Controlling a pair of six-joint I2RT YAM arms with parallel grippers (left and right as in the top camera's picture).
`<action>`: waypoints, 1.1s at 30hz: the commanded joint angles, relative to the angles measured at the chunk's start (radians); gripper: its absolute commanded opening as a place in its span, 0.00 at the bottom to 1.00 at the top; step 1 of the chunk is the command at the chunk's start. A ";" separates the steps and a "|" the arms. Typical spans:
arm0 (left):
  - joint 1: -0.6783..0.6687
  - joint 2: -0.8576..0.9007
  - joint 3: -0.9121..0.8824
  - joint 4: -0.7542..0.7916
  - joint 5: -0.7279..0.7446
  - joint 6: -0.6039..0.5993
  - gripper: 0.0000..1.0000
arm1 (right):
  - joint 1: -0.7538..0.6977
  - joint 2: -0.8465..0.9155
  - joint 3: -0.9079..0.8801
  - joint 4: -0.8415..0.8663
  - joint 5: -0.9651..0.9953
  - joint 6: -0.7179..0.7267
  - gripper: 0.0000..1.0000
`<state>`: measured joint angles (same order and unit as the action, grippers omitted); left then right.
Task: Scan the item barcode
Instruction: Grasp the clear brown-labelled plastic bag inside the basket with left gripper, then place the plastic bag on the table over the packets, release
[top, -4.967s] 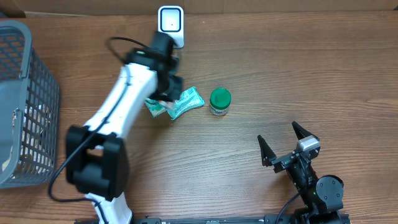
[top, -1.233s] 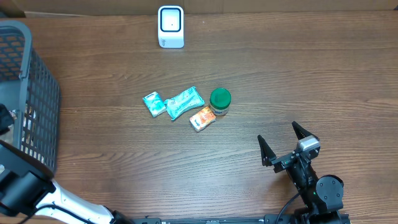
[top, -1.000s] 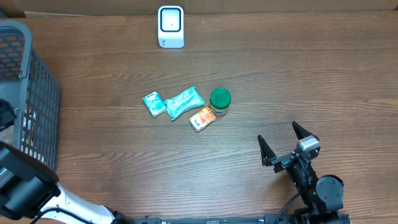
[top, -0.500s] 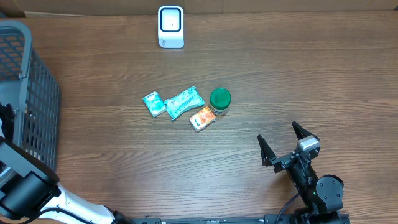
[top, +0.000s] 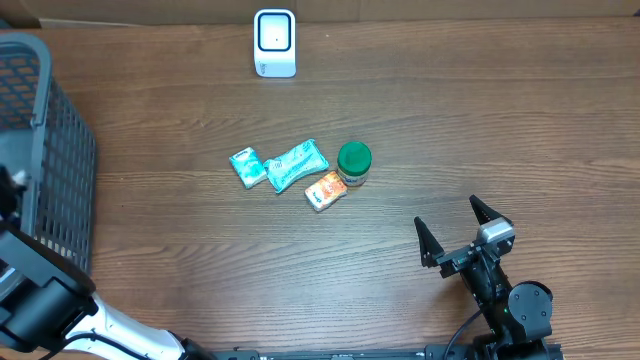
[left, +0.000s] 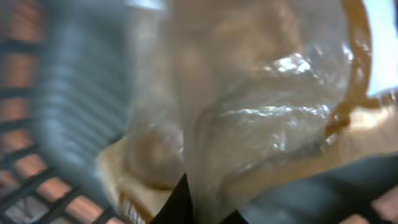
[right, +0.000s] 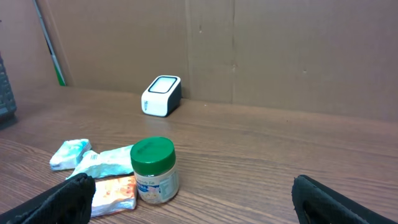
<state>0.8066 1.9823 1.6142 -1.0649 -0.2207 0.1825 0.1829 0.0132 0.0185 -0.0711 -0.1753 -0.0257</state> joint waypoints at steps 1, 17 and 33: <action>-0.025 -0.065 0.240 -0.071 0.008 -0.124 0.04 | -0.008 -0.003 -0.010 0.003 0.010 0.002 1.00; -0.527 -0.413 0.450 -0.240 0.030 -0.271 0.04 | -0.008 -0.003 -0.010 0.003 0.010 0.002 1.00; -1.227 -0.240 -0.111 0.020 0.026 -0.299 0.04 | -0.008 -0.003 -0.010 0.003 0.010 0.002 1.00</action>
<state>-0.3496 1.7176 1.5604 -1.1015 -0.1986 -0.0917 0.1829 0.0132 0.0185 -0.0719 -0.1753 -0.0257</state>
